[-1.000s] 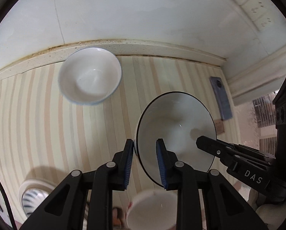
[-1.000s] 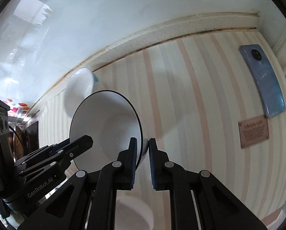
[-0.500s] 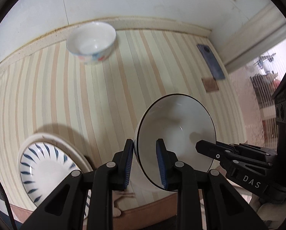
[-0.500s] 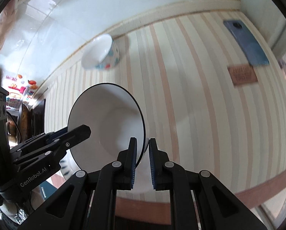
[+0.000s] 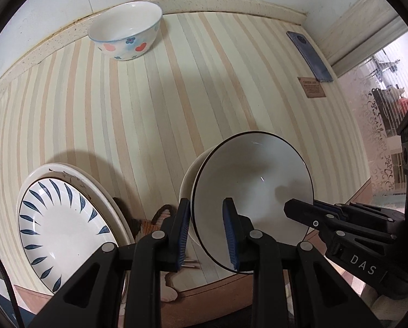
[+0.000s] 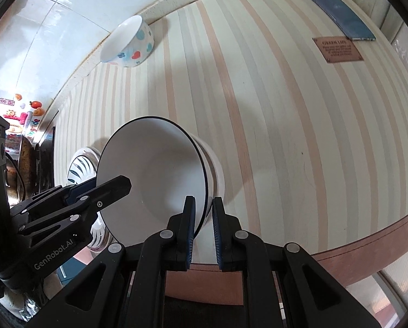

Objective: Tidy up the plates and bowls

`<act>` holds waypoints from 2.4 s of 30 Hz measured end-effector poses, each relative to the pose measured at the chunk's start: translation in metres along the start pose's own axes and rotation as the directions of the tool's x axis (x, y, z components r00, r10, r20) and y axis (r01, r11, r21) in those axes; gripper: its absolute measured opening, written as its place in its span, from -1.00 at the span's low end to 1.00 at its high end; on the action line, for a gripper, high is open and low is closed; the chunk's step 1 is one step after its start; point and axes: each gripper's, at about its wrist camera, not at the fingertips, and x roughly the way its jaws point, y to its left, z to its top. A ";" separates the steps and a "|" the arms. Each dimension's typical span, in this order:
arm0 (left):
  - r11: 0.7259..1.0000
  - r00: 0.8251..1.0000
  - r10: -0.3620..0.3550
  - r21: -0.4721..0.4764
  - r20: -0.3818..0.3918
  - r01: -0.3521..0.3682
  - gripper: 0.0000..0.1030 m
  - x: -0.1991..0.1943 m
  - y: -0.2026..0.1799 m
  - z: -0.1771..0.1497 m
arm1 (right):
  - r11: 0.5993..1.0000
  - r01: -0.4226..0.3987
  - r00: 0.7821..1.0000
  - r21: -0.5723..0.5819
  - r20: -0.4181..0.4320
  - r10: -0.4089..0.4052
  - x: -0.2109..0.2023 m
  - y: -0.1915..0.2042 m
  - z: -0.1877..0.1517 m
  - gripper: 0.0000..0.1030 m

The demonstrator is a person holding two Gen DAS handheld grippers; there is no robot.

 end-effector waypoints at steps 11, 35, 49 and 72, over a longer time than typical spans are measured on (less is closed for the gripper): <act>1.000 1.000 0.026 -0.006 -0.016 -0.026 -0.58 0.013 0.003 -0.001 | 1.000 0.018 1.000 -0.020 -0.013 -0.019 0.009 0.005 0.006 -0.70; 0.969 0.986 0.038 -0.249 0.162 0.003 -0.53 -0.064 0.091 0.098 | 0.993 -0.117 0.993 0.000 0.024 0.117 -0.043 0.019 0.093 -0.26; 0.939 0.999 -0.027 -0.341 0.046 0.041 -0.54 0.039 0.180 0.193 | 0.979 -0.108 0.988 -0.173 0.095 0.125 0.045 0.096 0.264 -0.21; 0.947 0.993 -0.009 -0.318 0.116 0.045 -0.57 0.011 0.171 0.190 | 0.976 -0.025 0.998 -0.218 0.055 0.038 0.078 0.116 0.270 -0.78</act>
